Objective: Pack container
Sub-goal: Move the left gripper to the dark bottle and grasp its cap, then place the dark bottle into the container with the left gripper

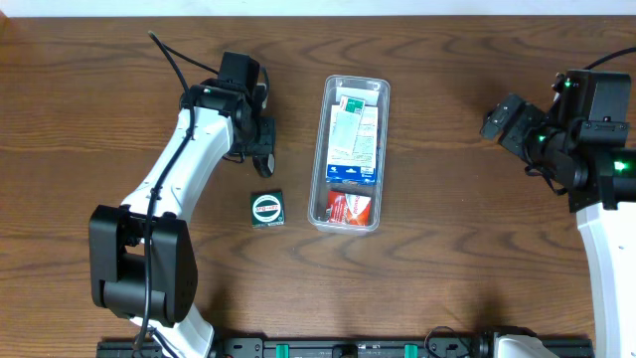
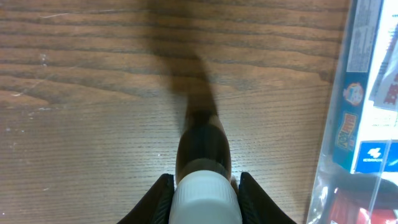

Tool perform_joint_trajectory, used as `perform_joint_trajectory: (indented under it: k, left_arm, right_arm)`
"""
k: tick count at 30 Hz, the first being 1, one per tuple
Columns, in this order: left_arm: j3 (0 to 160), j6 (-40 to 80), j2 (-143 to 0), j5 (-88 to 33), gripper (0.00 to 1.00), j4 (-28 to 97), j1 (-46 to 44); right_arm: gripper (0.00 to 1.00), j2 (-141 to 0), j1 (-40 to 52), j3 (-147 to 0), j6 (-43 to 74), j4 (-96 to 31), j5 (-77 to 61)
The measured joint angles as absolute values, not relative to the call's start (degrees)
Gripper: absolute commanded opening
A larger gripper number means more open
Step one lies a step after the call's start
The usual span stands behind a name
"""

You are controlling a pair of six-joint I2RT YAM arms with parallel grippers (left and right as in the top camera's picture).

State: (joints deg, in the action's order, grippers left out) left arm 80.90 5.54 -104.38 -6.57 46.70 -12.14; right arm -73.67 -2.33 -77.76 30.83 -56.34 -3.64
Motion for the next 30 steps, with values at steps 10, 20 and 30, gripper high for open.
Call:
perform_joint_trajectory:
  k: [10, 20, 30]
  left_arm:
    - [80.93, 3.22, -104.01, -7.53, 0.19, 48.97, -12.14]
    - [80.64, -10.52, -89.95, -7.44, 0.11, 52.25, -14.83]
    - [80.64, -26.24, -78.81, -7.81, 0.06, 47.42, -30.44]
  right_arm:
    - [0.99, -73.67, -2.33, -77.76, 30.83, -56.34, -3.64]
    - [0.99, -73.67, -2.33, -77.76, 30.83, -56.34, -3.64]
    - [0.99, -73.67, -2.33, -77.76, 30.83, -56.34, -3.64]
